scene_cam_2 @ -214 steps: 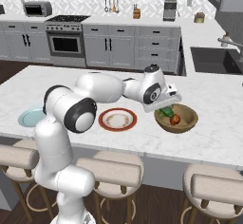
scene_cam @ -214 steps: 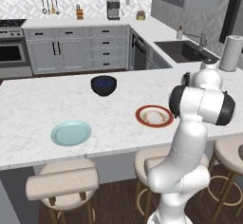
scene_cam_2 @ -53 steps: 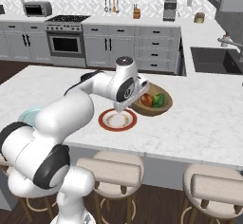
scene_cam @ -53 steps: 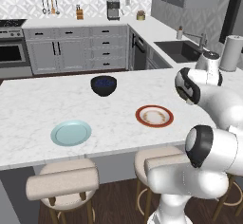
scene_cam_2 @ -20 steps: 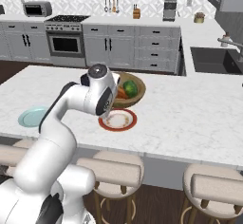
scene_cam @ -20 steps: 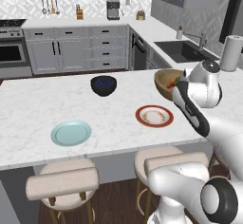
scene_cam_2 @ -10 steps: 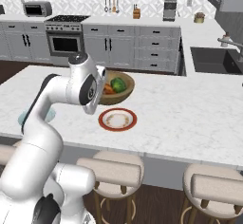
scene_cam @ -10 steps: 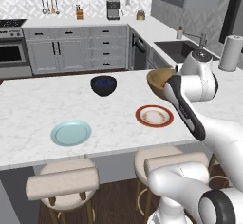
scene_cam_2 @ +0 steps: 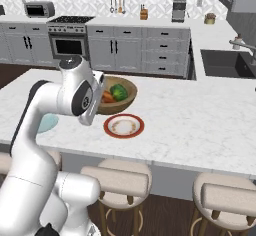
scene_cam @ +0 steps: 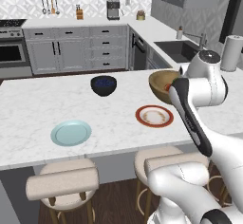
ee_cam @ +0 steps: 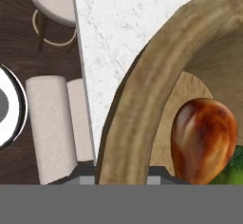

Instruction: Pick the chicken drumstick and broccoli from their plates and place them in the bowl. Then put the bowl in the fridge.

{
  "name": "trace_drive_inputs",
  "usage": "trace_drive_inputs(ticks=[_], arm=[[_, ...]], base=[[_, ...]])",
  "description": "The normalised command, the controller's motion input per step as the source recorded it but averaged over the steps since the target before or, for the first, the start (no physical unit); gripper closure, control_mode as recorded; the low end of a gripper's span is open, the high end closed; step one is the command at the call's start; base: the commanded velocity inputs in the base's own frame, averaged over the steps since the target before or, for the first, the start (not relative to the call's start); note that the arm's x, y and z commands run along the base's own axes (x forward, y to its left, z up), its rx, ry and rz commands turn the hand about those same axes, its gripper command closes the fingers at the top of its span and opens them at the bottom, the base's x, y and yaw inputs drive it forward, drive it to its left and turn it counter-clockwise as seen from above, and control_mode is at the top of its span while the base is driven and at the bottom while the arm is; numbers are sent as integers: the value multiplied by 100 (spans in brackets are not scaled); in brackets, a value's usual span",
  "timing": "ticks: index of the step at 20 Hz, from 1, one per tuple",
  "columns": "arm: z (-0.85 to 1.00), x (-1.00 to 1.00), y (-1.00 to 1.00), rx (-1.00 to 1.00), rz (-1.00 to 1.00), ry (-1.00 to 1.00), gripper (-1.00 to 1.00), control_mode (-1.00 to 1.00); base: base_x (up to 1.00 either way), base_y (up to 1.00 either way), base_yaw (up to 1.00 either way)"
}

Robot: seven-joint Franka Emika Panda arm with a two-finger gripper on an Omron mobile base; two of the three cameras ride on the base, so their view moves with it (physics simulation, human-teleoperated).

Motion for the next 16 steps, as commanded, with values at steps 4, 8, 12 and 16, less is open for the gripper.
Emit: trace_drive_inputs(ticks=[4,8,12,16], arm=[[19,-43,11,0,0,0,100,-100],[6,-39,21,-1,0,0,100,-100],[6,-46,1,0,0,0,100,-100],[1,-36,8,0,0,0,100,-100]], base=[[0,0,0],[0,0,0],[0,0,0],[0,0,0]])
